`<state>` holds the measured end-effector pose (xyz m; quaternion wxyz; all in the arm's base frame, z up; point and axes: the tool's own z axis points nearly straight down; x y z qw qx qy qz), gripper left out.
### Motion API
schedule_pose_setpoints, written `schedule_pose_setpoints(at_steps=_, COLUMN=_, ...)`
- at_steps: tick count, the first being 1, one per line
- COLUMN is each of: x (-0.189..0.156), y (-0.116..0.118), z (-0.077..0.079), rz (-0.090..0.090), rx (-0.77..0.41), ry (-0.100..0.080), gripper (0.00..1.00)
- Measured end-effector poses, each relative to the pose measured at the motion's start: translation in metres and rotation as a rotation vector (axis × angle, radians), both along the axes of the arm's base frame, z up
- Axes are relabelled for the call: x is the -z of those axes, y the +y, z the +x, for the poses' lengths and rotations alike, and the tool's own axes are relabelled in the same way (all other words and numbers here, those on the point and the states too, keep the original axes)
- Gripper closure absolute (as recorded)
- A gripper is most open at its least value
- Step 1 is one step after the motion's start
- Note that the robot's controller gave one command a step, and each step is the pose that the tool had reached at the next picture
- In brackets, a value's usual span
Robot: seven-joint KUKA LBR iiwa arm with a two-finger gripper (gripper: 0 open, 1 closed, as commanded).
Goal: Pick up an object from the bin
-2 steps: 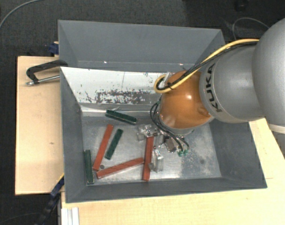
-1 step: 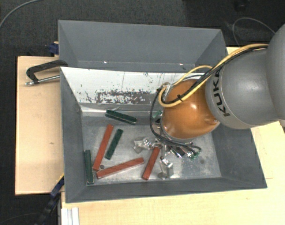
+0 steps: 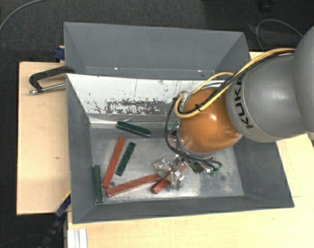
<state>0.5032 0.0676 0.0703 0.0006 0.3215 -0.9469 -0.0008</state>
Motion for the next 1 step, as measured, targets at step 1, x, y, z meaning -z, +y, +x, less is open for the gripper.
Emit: schedule_pose_setpoints(at_steps=1, x=-0.2194, y=0.0007, z=0.0235, rz=0.000, rx=-0.220, ry=-0.017, gripper=1.00)
